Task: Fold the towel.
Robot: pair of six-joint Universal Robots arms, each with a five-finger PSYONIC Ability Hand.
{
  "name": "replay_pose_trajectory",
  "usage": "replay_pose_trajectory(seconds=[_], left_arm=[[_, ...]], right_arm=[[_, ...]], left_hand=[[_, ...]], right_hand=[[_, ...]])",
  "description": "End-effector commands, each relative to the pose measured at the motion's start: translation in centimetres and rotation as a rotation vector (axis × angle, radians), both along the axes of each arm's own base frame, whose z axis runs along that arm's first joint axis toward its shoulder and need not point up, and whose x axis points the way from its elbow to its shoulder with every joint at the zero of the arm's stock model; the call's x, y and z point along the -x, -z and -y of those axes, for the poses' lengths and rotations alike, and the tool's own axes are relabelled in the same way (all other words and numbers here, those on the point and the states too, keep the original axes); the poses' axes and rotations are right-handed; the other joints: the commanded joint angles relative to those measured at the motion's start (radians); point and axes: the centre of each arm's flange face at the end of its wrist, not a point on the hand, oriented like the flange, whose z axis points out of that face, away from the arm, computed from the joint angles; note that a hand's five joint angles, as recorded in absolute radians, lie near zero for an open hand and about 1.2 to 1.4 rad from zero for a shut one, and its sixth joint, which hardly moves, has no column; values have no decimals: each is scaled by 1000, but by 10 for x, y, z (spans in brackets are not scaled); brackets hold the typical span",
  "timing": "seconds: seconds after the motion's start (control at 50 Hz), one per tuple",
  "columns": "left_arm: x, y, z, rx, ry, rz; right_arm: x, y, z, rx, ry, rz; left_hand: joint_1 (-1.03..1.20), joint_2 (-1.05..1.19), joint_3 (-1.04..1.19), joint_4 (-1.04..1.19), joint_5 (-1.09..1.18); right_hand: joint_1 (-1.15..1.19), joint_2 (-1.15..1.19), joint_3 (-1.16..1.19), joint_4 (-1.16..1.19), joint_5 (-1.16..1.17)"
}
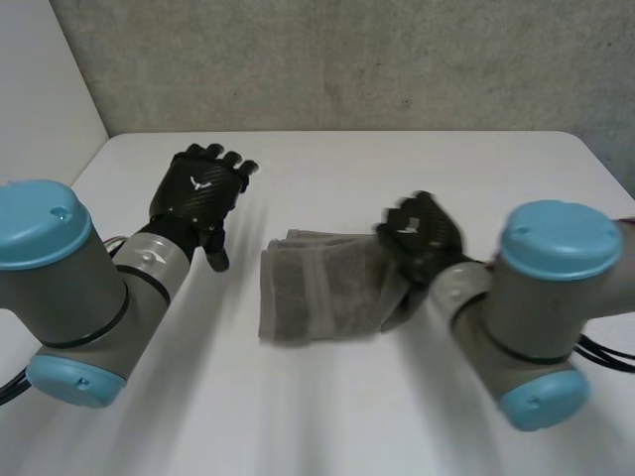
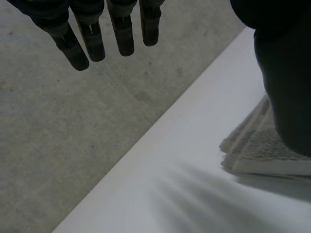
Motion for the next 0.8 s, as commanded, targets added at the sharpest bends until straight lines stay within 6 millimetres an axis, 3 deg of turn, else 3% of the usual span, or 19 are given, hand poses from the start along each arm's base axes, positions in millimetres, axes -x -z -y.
replay_pose_trajectory(seconds=[0.02,0.12,0.24,0.32,0.34,0.36,0.4,0.52,0.56,0.62,0.8], left_arm=[[-6,-20,5,-12,-45,-141],[-11,-24,9,-39,-63,-216],[-12,-23,9,-61,-65,-245],[-12,-23,9,-60,-67,-247],[-12,-24,9,-58,-66,-250],[-12,-24,9,-58,-66,-250],[-11,-25,10,-53,-65,-253],[-6,-30,10,-48,-51,-269],[-5,-28,10,-64,-47,-288],[-1,-25,9,-86,-41,-304],[18,1,-9,-175,6,-272]], right_arm=[[-81,-3,-61,127,-291,-41],[-112,20,-87,111,-424,-52],[-114,43,-103,1,-508,-94],[-111,40,-104,-60,-509,-47],[-109,27,-103,-93,-496,13],[-109,27,-103,-93,-496,14],[-100,-2,-95,-168,-435,155],[-80,-19,-74,-289,-334,299],[-62,-29,-61,-333,-269,361],[-45,-28,-45,-367,-194,397],[-33,-25,-28,-459,-110,483]], left_hand=[[-86,-83,-66,-87,-219],[-86,-83,-67,-87,-219],[-83,-80,-64,-84,-216],[-83,-80,-64,-84,-216],[-83,-80,-64,-84,-216],[-83,-80,-64,-84,-216],[-83,-80,-64,-84,-216],[-80,-77,-61,-81,-213],[-77,-74,-58,-78,-210],[-71,-68,-52,-72,-204],[-68,-65,-49,-69,-201]], right_hand=[[96,153,60,59,80],[96,153,60,59,80],[96,153,60,59,80],[96,153,60,59,80],[-31,26,-66,-68,-47],[-32,25,-68,-69,-48],[-1116,-1060,-1152,-1154,-1132],[-1125,-1069,-1161,-1163,-1141],[-1125,-1069,-1161,-1163,-1141],[-1125,-1069,-1161,-1163,-1141],[-1125,-1069,-1161,-1163,-1141]])
